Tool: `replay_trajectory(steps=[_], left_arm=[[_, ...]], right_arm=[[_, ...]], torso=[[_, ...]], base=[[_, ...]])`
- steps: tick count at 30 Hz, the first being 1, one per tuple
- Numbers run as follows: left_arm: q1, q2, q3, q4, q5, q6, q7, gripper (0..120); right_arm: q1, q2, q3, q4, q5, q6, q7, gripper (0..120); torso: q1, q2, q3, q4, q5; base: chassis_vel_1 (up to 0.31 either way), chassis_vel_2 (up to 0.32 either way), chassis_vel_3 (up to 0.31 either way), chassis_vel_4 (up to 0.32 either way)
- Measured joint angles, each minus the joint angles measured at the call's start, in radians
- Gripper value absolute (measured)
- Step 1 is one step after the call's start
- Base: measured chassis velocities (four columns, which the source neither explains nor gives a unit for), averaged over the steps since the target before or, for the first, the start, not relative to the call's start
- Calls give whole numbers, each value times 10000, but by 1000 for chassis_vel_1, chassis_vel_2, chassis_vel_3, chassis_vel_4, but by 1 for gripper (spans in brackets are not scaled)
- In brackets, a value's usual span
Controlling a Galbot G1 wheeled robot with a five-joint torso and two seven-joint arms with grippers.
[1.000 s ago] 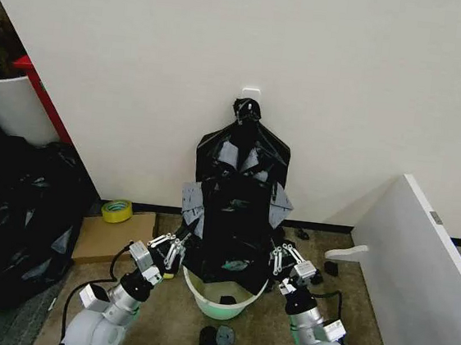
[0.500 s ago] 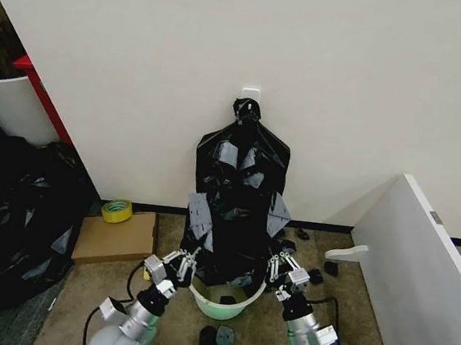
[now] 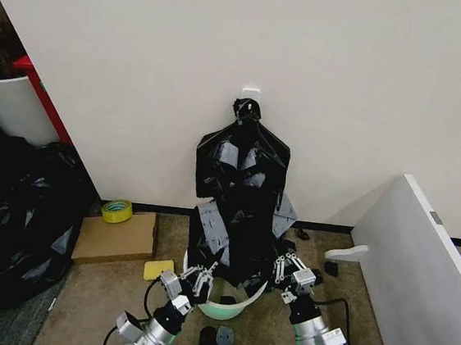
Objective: Place the garbage bag over the trash bin.
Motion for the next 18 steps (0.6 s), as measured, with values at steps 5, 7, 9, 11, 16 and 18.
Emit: replay_trajectory(steps=[5, 7, 9, 11, 16, 18], left_arm=[[24, 90, -19, 221, 883, -186, -1171, 0], [31, 223, -18, 199, 1394, -295, -2168, 0], [172, 400, -32, -80, 1820, -365, -2810, 0], [391, 559, -97, -508, 2206, -388, -3401, 0], [1018, 1205, -310, -1601, 3505, -2, -5205, 0], [1167, 1392, -349, -1816, 3892, 213, -5634, 0]], right_arm=[[-105, -101, -358, 161, 463, -914, 496, 0], [-132, -144, -490, 271, 739, -1278, 762, 0], [-241, -251, -615, 471, 884, -1594, 1096, 0], [-394, -386, -728, 785, 1007, -1937, 1464, 0], [-1005, -847, -1069, 1950, 1616, -3217, 2500, 0], [-1174, -968, -1143, 2219, 1741, -3517, 2703, 0]], torso=[[0, 0, 0, 0, -1], [0, 0, 0, 1, 0], [0, 0, 1, 0, -1], [0, 0, 0, 1, -2], [0, 0, 0, 1, 0], [0, 0, 0, 1, -3]], base=[[0, 0, 0, 0], [0, 0, 0, 0], [0, 0, 0, 0], [0, 0, 0, 0], [0, 0, 0, 0], [0, 0, 0, 0]])
